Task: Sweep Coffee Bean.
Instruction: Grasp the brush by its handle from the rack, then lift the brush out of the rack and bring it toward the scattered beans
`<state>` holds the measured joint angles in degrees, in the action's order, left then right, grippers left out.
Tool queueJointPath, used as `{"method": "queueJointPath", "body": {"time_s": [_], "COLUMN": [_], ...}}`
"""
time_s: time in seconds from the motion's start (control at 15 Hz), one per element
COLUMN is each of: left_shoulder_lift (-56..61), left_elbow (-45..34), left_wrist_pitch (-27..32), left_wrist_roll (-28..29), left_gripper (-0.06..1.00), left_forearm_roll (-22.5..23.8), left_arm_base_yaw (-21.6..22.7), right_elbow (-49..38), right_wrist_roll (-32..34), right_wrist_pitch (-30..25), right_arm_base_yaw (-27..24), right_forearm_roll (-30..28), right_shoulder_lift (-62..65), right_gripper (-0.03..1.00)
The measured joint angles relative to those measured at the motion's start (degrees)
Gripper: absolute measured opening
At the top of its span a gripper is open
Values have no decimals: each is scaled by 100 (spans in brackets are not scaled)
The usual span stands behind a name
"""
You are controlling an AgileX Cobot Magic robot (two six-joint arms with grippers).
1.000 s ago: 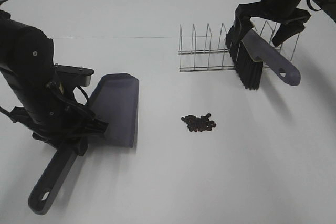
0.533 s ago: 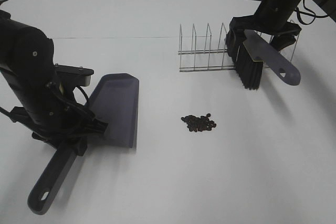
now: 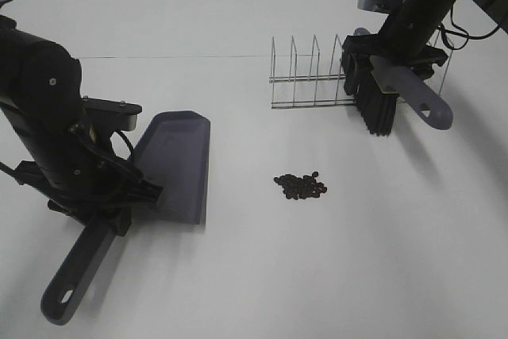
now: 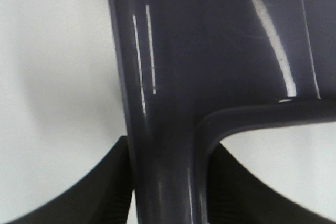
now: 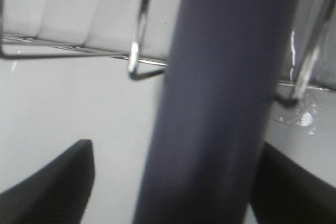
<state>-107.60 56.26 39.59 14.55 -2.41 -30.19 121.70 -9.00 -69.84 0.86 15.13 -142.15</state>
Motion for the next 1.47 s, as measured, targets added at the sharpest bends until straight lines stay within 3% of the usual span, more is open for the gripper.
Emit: {"method": "queueJointPath", "body": {"time_s": [0.07,0.13,1.2,1.27,1.47], "left_shoulder_lift": [0,0,0,0,0], "left_elbow": [0,0,0,0,0], "left_wrist_pitch": [0,0,6,6,11], "left_wrist_roll": [0,0,-6,-6,-6], "left_gripper": [33,33,33,33,33], "left_forearm_roll": [0,0,0,0,0], "left_arm_base_yaw": [0,0,0,0,0], "right_elbow": [6,11,-52,-120,-138], "right_wrist_roll": [86,120,350,338,338], "right_wrist_pitch": [0,0,0,0,-6], "right_arm_base_yaw": [0,0,0,0,0], "right_forearm_roll": [-166,-275,-401,-407,-418], "right_shoulder_lift": [0,0,212,212,206], "right_gripper": [56,49,47,35,30]}}
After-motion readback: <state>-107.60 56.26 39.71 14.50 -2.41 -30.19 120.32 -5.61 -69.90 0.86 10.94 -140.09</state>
